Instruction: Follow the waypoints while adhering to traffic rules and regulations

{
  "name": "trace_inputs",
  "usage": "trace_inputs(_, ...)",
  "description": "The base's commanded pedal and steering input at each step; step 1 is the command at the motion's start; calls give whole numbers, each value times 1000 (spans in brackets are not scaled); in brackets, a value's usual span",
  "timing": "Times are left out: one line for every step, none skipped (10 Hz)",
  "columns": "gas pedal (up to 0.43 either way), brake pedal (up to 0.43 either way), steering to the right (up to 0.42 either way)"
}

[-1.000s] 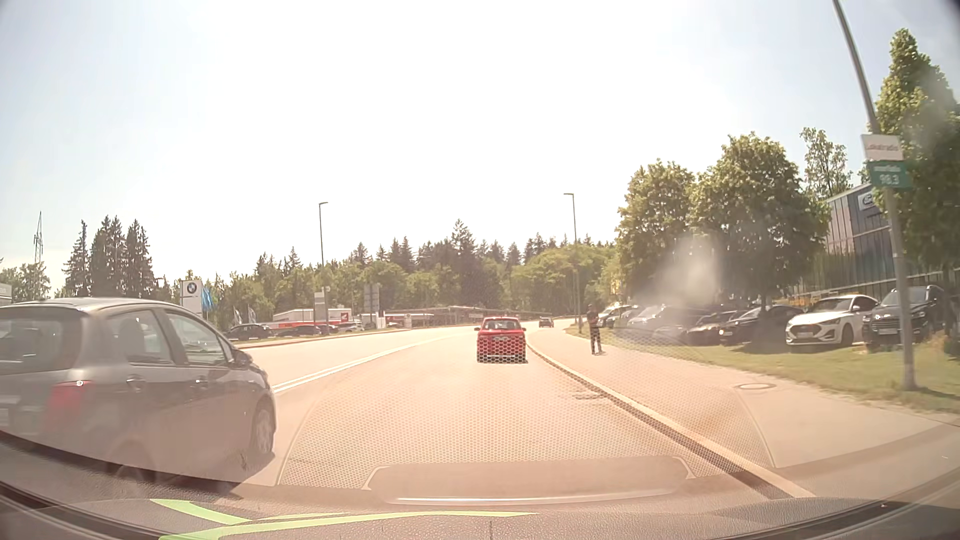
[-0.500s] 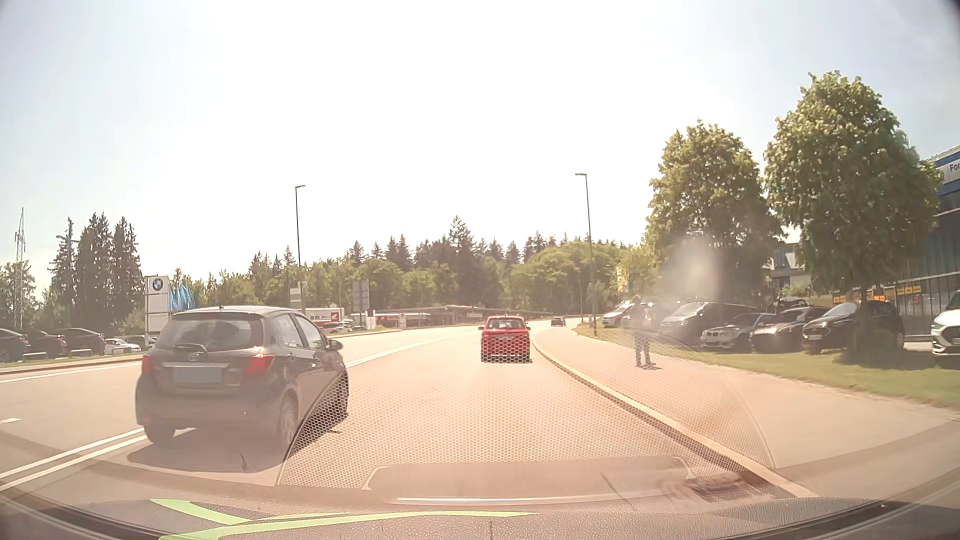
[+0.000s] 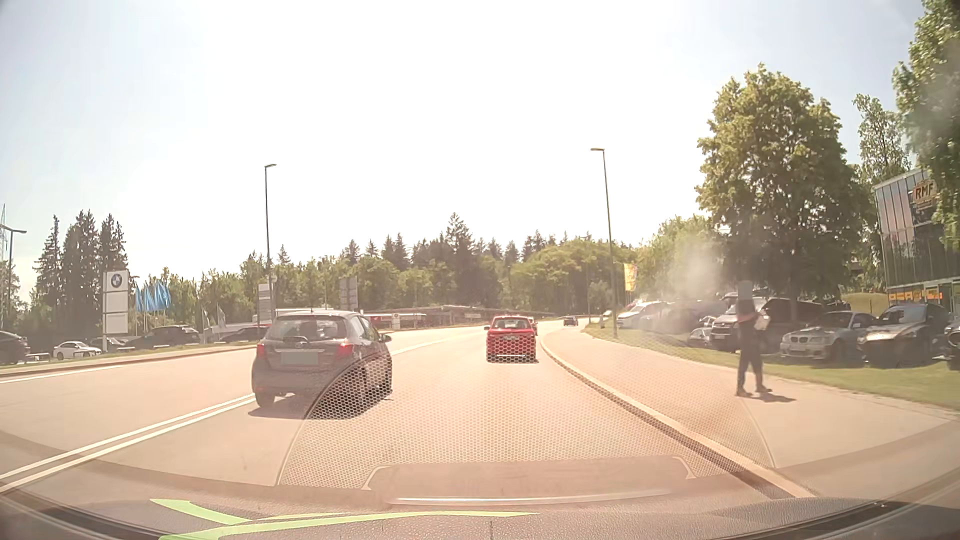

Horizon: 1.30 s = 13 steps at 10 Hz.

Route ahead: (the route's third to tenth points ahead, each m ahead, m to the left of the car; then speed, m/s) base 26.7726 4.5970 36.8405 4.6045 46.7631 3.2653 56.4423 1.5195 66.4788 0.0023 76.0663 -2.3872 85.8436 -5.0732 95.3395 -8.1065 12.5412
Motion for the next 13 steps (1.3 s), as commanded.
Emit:
trace_inputs(98,0,-1)
trace_inputs(98,0,1)
trace_inputs(98,0,6)
trace_inputs(98,0,11)
trace_inputs(98,0,15)
trace_inputs(110,0,15)
trace_inputs(118,0,14)
trace_inputs(118,0,14)
trace_inputs(130,0,13)
trace_inputs(130,0,13)
trace_inputs(130,0,13)
trace_inputs(130,0,13)
trace_inputs(130,0,13)
